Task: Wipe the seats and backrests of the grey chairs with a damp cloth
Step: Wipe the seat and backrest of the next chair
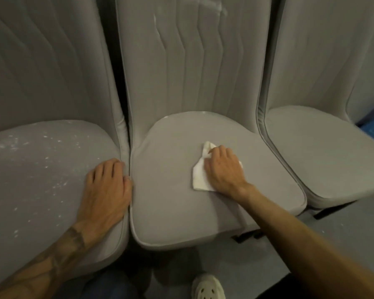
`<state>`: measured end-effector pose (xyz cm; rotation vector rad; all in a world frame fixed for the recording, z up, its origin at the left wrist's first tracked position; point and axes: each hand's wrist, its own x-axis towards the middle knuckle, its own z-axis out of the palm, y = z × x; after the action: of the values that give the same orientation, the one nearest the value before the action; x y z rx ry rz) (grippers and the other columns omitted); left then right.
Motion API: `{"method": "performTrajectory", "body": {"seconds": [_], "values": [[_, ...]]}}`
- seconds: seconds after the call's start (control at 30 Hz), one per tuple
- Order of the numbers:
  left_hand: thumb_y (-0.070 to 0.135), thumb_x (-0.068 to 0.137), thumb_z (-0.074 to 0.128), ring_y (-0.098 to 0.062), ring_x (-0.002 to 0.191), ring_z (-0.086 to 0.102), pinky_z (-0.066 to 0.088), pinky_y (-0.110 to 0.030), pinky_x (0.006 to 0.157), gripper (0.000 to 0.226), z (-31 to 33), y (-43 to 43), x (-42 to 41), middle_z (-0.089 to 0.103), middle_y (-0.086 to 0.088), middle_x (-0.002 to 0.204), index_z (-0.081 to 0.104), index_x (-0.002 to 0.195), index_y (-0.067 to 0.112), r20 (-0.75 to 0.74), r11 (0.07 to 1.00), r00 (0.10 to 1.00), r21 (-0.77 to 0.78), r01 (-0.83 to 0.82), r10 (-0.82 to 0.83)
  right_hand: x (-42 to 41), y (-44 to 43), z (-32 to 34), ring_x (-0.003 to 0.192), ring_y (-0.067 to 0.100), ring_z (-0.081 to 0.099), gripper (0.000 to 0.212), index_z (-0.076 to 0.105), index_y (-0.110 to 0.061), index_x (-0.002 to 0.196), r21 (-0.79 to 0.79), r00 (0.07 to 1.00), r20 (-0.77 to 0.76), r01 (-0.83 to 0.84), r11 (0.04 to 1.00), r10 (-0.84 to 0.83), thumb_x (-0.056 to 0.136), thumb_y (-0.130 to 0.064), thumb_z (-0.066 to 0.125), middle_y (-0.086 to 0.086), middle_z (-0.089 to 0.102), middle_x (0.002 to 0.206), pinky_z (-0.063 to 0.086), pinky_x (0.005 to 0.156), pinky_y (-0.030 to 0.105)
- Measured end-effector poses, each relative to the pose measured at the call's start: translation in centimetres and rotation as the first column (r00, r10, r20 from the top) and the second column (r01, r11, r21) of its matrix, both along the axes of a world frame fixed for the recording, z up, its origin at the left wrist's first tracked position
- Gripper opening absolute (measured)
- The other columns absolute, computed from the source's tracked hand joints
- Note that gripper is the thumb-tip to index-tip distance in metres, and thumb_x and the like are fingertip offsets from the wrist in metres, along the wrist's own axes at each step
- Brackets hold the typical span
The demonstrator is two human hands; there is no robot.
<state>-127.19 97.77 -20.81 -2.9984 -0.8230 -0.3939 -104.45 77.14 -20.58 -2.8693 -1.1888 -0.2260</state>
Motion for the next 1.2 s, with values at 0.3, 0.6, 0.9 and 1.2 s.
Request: {"method": "performTrajectory", "body": {"seconds": [0.3,0.6,0.9,1.2], "values": [[0.034,0.097,0.037,-0.036,0.082,0.055,0.048,-0.049,0.071,0.033,1.2,2.4,5.0,0.055,-0.015,0.092,0.058,0.099,0.008,0.055,0.999,0.998,0.033,0.01,-0.012,11.4,4.5,-0.6,0.106,0.038,0.048,0.037,0.051,0.002,0.12,0.055,0.974,0.018,0.226,0.973,-0.227,0.102,-0.026,0.035,0.023,0.054,0.12,0.034,0.094,0.044],[0.031,0.1,0.037,-0.032,0.082,0.045,0.04,-0.048,0.068,0.027,-1.4,4.3,7.5,0.049,-0.012,0.091,0.056,0.094,0.012,0.116,0.992,0.993,0.115,-0.044,0.03,14.6,11.8,-1.4,0.119,0.035,0.045,0.04,0.045,0.0,0.13,-0.003,1.0,-0.003,-0.023,1.0,0.023,0.103,-0.024,0.029,0.02,0.051,0.133,0.031,0.104,0.041],[0.029,0.098,0.041,-0.033,0.081,0.042,0.032,-0.047,0.068,0.023,-2.2,4.6,7.7,0.046,-0.013,0.091,0.054,0.094,0.011,0.187,0.986,0.982,0.154,-0.068,0.039,13.0,13.9,-1.3,0.122,0.037,0.043,0.044,0.043,0.007,0.135,-0.064,0.997,0.043,0.066,0.996,-0.063,0.099,-0.013,0.028,0.024,0.046,0.136,0.034,0.101,0.048],[0.03,0.096,0.041,-0.037,0.083,0.045,0.036,-0.053,0.069,0.025,-2.3,4.9,7.3,0.048,-0.017,0.093,0.057,0.097,0.011,0.198,0.987,0.98,0.15,-0.058,0.028,15.0,7.7,-0.7,0.106,0.039,0.054,0.027,0.056,0.006,0.114,-0.033,0.981,0.095,0.175,0.984,-0.171,0.096,-0.012,0.046,0.025,0.058,0.111,0.043,0.092,0.049]]}}
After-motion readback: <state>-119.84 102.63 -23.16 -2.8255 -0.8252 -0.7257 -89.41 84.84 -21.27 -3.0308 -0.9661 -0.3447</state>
